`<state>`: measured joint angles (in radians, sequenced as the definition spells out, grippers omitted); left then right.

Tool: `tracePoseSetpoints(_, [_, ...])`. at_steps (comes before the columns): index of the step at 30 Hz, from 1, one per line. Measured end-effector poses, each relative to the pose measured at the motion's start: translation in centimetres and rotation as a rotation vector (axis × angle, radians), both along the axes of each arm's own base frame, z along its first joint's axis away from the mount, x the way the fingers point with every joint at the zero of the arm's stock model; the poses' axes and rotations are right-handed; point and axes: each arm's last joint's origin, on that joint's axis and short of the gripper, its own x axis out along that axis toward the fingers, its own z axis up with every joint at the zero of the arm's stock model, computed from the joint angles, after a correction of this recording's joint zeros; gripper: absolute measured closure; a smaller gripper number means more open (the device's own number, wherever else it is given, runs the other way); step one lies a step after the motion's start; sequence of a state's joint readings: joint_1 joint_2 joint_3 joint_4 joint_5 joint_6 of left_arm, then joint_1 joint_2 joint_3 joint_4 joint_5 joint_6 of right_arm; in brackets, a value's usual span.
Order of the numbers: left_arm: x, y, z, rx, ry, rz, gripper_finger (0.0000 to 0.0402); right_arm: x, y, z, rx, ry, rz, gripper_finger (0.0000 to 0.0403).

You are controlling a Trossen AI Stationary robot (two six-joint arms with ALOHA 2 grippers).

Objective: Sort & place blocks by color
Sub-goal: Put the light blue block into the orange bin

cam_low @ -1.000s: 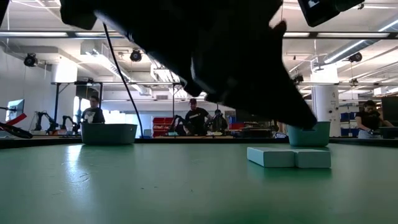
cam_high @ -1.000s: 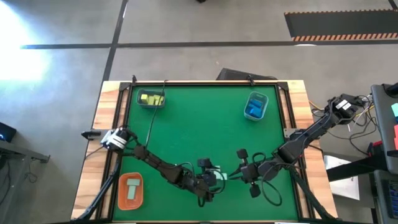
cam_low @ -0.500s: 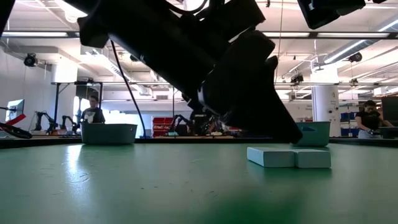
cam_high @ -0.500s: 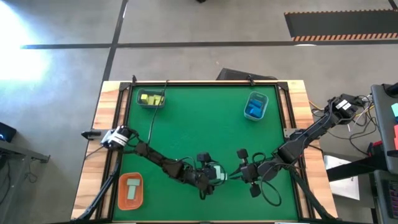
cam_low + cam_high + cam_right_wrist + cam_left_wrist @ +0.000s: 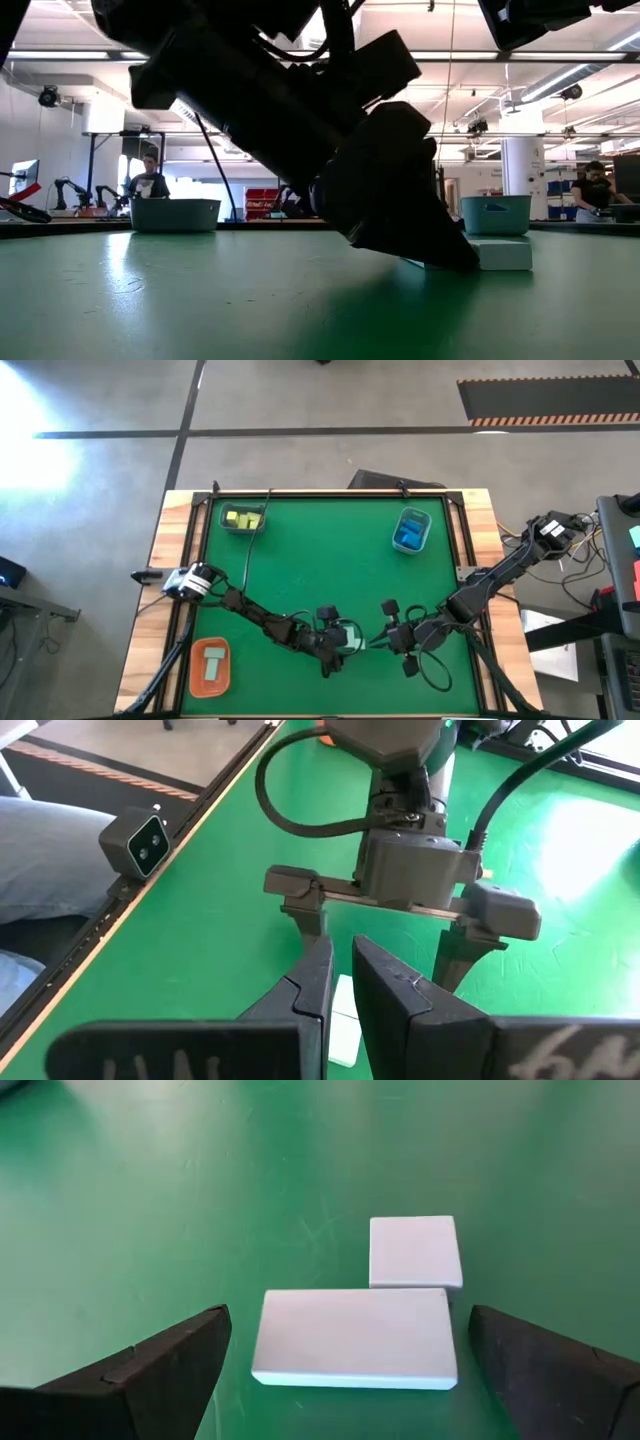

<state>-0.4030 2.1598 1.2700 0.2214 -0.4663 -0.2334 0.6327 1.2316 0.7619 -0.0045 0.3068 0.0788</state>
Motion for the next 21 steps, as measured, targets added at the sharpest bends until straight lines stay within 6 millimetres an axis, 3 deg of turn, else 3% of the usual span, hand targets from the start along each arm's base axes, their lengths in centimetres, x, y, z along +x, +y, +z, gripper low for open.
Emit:
tracePoseSetpoints(7, [-0.28,0.18,-0.44,-0.017,-0.03,0.003,0.0021,-0.02,-0.01,-0.09,-0.001,0.001,0.0,0.0371])
tracePoseSetpoints(21, [-0.27,0.27,-0.49,-0.029,-0.03,0.018,0.0128,-0.03,-0.02,-0.11,-0.002,0.002,0.0,0.0371])
